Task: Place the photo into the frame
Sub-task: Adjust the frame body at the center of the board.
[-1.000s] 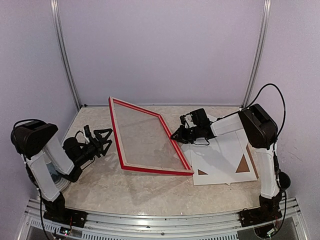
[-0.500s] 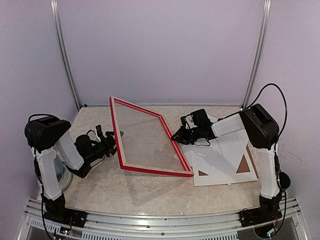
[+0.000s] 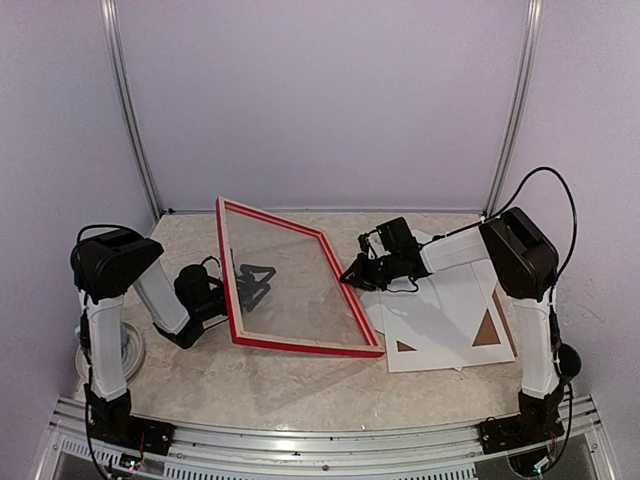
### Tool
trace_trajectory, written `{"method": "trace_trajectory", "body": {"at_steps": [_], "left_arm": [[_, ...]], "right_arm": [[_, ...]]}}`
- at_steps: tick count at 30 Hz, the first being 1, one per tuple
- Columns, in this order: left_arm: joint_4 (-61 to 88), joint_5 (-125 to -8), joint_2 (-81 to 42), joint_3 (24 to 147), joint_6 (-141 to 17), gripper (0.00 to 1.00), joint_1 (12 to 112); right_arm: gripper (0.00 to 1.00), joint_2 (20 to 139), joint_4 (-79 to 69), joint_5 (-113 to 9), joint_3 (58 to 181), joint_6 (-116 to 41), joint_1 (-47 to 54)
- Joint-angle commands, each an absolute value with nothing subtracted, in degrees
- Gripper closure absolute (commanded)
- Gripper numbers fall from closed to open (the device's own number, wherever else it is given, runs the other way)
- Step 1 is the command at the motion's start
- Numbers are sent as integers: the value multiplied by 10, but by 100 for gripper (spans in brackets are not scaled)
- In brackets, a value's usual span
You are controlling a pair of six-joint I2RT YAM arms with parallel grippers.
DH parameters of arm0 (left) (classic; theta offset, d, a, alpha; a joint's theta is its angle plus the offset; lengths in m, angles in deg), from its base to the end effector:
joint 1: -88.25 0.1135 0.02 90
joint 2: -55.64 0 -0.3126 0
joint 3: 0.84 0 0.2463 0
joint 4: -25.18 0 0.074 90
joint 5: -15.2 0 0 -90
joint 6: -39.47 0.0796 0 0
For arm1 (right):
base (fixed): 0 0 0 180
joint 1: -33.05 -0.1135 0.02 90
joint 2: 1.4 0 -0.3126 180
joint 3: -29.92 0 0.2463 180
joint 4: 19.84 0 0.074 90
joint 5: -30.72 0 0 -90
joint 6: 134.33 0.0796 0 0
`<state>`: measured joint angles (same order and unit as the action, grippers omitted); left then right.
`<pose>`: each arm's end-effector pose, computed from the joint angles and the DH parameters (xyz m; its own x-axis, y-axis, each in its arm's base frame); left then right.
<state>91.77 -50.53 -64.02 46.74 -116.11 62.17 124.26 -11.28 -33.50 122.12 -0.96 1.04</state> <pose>0.3416 -0.2036 0.1368 -0.7351 -0.5644 -0.3757 0.2394 0.3024 -0.9226 0.4191 0.3028 0.1342 -0.9285 0.1488 -0.3401 -0.1564 0.6742 0.7218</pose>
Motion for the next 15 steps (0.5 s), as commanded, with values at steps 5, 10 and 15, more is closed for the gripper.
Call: {"method": "trace_trajectory", "body": {"at_steps": [5,10,15], "left_arm": [[911,-479,-676,510,-1152,23,597],[912,-471,-692,528,-1156,22,585],[903,-468,-702,543,-1154,22,574]], "right_arm": [[100,1211,-106,-316,1239,8,-7],[100,1205,-102,-321,1245,9,-11],[100,1203,-93,-328,1252,5,-15]]}}
